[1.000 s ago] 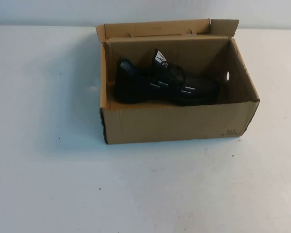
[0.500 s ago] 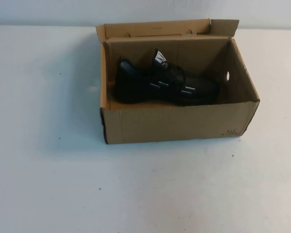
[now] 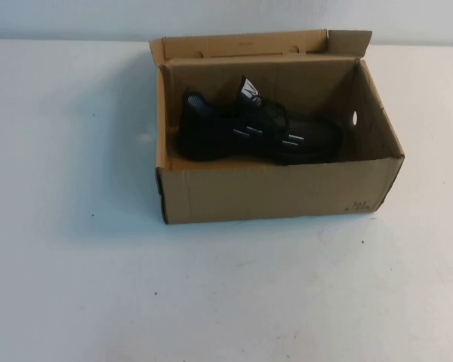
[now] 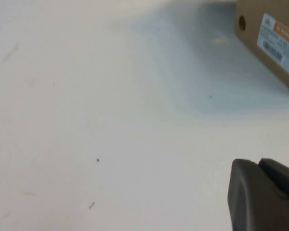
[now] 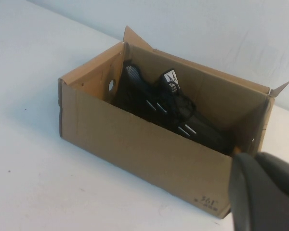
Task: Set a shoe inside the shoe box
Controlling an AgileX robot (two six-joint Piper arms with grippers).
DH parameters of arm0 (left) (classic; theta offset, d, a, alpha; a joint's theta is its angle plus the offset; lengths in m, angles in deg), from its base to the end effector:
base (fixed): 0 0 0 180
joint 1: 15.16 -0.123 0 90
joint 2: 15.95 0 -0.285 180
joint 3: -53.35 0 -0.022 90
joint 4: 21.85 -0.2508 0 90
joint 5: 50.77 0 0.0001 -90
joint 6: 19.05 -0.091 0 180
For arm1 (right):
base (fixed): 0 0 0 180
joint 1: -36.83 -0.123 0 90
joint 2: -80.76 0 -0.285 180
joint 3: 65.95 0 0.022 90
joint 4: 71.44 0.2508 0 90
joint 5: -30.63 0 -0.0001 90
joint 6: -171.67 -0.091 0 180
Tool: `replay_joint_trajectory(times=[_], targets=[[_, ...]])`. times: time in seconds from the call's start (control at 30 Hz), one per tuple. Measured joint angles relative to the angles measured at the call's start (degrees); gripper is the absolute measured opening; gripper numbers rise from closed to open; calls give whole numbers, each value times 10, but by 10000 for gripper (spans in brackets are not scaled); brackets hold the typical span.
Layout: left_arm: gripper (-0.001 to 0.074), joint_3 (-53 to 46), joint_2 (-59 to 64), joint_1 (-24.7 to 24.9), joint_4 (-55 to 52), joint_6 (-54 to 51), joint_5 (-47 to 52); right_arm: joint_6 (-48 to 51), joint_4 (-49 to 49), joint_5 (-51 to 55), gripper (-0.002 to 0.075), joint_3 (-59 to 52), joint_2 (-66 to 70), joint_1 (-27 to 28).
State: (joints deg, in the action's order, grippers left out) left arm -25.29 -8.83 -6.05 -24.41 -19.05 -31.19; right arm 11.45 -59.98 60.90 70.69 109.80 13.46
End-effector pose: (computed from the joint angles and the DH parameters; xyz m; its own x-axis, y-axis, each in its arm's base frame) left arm 0.0530 -0.0071 0.1747 -0.2546 0.0834 -0.9634 0.1549 0.9869 0.0445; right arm 0.0622 0.0368 0.3390 -0.1078 -0.2320 -0.9667 -0.5105 0.8473 -0.1464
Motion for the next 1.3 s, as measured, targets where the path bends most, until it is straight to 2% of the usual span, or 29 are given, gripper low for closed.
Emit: replay_joint_trajectory(times=[0.1, 0.97, 1.07, 1.3], targets=[[-1, 0, 0, 0, -2, 0, 26, 0, 0, 0, -16, 0, 0, 0], [-1, 0, 0, 0, -8, 0, 27, 0, 0, 0, -16, 0, -6, 3], [-1, 0, 0, 0, -8, 0, 27, 0, 6, 0, -16, 0, -23, 27], [-1, 0, 0, 0, -8, 0, 27, 0, 23, -6, -16, -26, -79, 124]])
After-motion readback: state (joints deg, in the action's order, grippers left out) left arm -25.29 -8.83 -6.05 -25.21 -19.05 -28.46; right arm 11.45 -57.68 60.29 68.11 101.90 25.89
